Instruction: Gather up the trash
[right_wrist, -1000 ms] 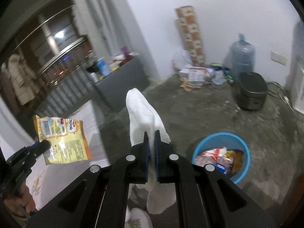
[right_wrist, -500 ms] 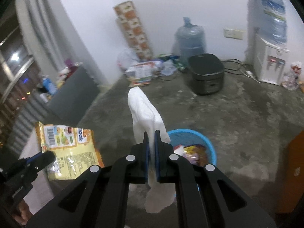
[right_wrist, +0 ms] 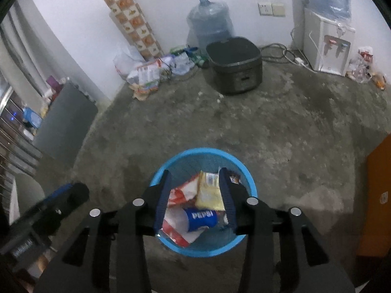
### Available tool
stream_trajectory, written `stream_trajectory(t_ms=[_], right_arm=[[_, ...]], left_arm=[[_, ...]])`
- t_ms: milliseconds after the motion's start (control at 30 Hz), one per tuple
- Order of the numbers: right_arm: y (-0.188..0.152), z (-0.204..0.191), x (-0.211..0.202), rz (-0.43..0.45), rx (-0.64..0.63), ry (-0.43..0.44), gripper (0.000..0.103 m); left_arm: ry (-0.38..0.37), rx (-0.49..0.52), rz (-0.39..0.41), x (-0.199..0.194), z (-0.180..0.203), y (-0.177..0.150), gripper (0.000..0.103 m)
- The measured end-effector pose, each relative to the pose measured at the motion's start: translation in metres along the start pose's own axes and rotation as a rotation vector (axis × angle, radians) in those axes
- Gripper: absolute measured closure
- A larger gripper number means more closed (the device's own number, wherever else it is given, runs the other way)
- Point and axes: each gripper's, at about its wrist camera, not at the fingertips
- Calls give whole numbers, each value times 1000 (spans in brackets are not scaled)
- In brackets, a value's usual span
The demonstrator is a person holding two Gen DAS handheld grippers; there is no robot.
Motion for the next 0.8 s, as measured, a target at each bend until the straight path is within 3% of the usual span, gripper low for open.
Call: stream_trajectory(t_ms=[233,367,433,567,700,800], right_arm=[[-2,-11,-23,26,-9,60,48],[-6,-44,-54,103,-85,144,35],[-12,-66,-75,163,-146,175,23],[-32,-123,-118,262,-302,239,12],[-66,-181,-168,333,-437,342,6],[-92,-215,-203,362,-502,422,6]], left_arm=[[-23,4,80,-57,0,2,31],[-6,-25,172,-126,-12,-10,22],[50,-47,222,-164,-22,-21,18],[205,-130,327,-246,-55,-61,11],[459,-255,387,-312,-81,-108,9],[661,-291,403,-346,-85,-142,9]])
Point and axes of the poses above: each gripper's, at about its wrist camera, not at the fingertips, and x roughly the way its jaws point, z to its right, y to its top, and after that the axes turned 2 degrees about -x, right-handed
